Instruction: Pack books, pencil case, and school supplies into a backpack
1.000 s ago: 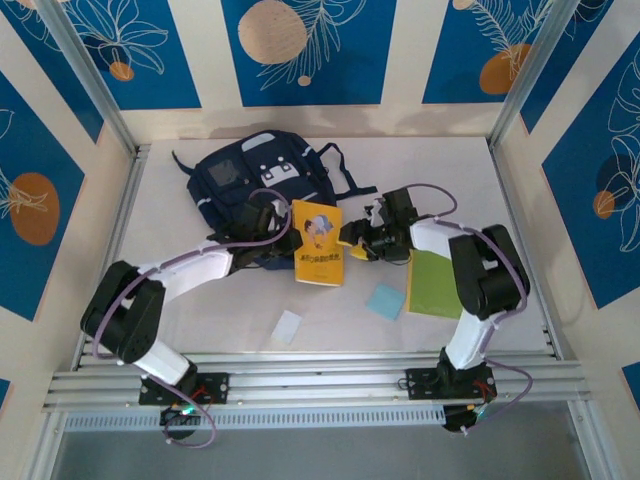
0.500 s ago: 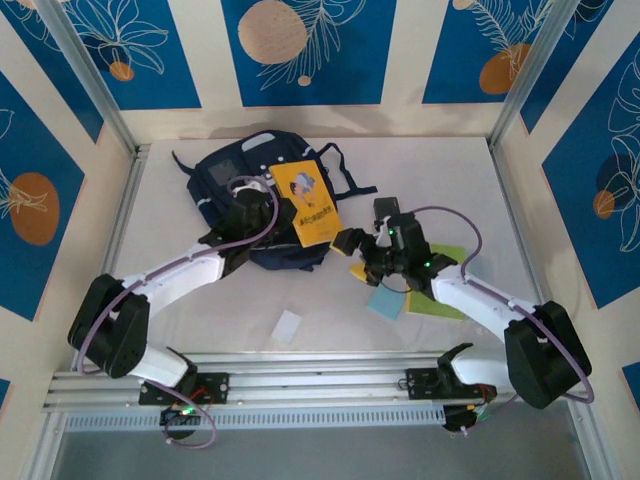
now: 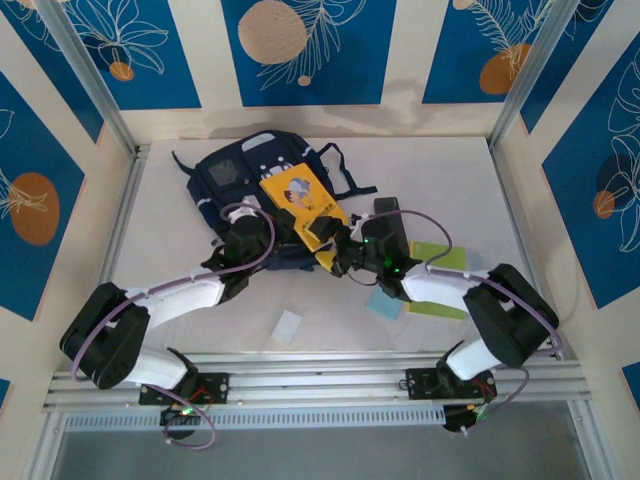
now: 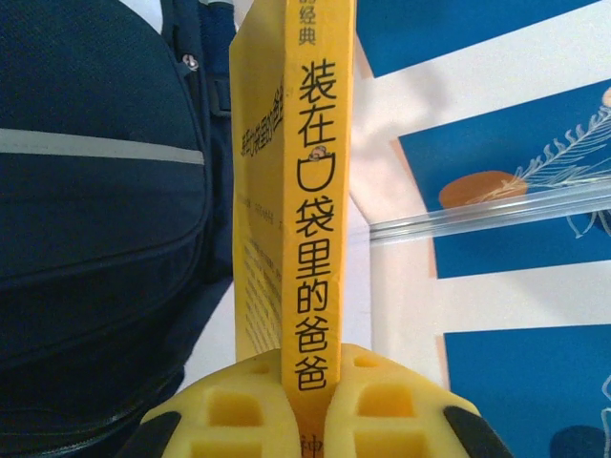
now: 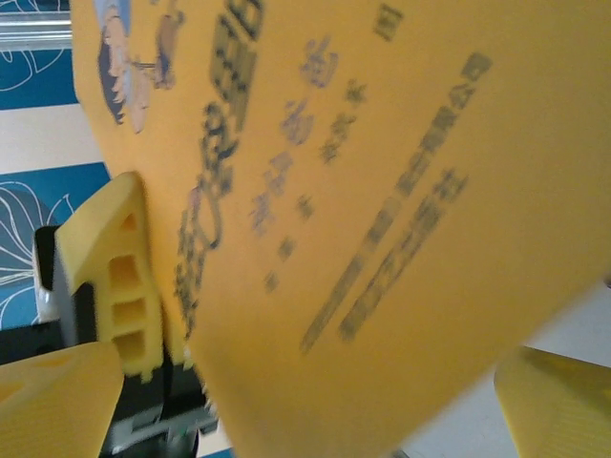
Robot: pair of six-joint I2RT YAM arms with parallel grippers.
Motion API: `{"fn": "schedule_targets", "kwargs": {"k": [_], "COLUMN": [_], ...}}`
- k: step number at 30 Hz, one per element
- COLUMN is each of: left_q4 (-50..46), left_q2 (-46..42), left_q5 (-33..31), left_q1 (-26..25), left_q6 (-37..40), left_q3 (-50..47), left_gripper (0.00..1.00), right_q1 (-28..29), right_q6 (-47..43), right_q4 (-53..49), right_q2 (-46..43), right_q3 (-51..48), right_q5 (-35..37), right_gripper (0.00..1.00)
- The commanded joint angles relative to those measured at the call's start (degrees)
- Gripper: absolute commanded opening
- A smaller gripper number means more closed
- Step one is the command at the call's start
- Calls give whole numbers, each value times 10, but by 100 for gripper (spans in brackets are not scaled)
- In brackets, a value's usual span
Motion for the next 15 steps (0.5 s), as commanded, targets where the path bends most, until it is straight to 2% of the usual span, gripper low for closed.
{"fn": "schedule_targets", "kwargs": {"k": [1,3,4,7,8,9,11,12,14,15], "left_q4": [106,94,85,60,53,48,31,23,-13,-36], "left_q2": [-21,-30,-36,-56,-62,-67,-79,-83,-94,-99], "left_q5": [-16,-15,-15,-21,-23,-23,-19,-15,-2,4], "left_q1": [-9,-9,-10,-10,-10,-10,-9,-10,-8,-6], "left_q6": [-31,-36,-37,-37,-37,-35,-29,-21,3,20], "left_q3": [-5,-12,-16,-32,-38,-42,-48,-50,-47,-42], "left_gripper": [0,0,0,0,0,0,1,10,45,58], "right_q1": [4,-4,-10,-27,-31,-35,-43,-50,-67,-77], "right_q6": [26,16,10,-8,-13,-20,-38,-50,-72,-84], "right_q4": [102,113,111,78,61,50,30,20,-11,-27], "right_q2": [21,22,20,6,0,-6,-19,-26,-41,-49], "right_q3": [17,17,18,25,28,30,34,37,43,46], "right_q5": [6,14,15,20,24,29,31,28,19,13], "right_gripper": [97,86,76,19,5,0,0,0,0,0]}}
